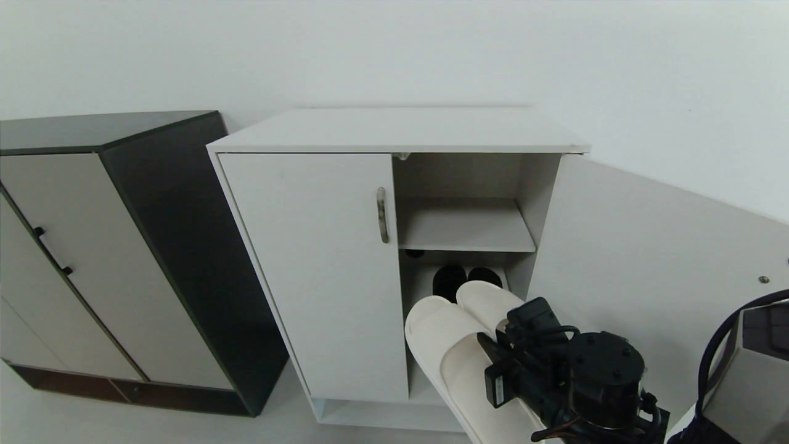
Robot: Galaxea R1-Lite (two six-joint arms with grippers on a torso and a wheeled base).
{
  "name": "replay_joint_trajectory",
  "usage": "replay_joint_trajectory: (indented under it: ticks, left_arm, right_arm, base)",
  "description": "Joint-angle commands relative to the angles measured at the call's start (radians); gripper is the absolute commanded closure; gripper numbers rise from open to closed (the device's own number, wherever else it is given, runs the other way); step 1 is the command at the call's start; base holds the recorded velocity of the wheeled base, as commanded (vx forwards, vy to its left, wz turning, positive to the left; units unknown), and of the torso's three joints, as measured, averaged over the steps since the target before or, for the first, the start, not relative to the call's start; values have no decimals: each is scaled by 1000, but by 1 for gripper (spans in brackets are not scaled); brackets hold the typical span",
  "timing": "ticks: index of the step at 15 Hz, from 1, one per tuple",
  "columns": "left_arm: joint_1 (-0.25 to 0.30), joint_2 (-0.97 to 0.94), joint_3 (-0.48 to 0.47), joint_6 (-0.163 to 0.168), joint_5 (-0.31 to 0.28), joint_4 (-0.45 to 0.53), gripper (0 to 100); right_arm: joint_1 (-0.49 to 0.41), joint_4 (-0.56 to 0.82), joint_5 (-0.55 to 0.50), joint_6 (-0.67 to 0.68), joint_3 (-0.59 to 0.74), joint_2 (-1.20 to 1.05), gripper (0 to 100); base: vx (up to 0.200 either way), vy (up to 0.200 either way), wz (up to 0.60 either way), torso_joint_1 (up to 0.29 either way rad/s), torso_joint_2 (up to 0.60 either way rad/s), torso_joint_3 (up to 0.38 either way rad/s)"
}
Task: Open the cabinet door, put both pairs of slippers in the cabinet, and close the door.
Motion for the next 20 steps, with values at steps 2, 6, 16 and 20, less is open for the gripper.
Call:
replay_joint_trajectory:
  ticks: [2,6,16,20]
  left_arm:
    - [0,1,0,0,0,0,100]
    - [0,1,0,0,0,0,100]
    - [0,1,0,2,0,0,100]
    - [0,1,0,2,0,0,100]
  right_arm:
    - [3,-5,0,-11,0,3,100]
    - [3,-16,3,-11,6,3,100]
    - [4,-27,40,-25,-63,37,100]
    - [37,499,-255,92,-419,-95,100]
  base:
    - [0,0,0,-98,459,361]
    - [0,0,0,-50,439,387]
    - [0,0,0,-3,68,63]
    - [0,0,0,0,0,0]
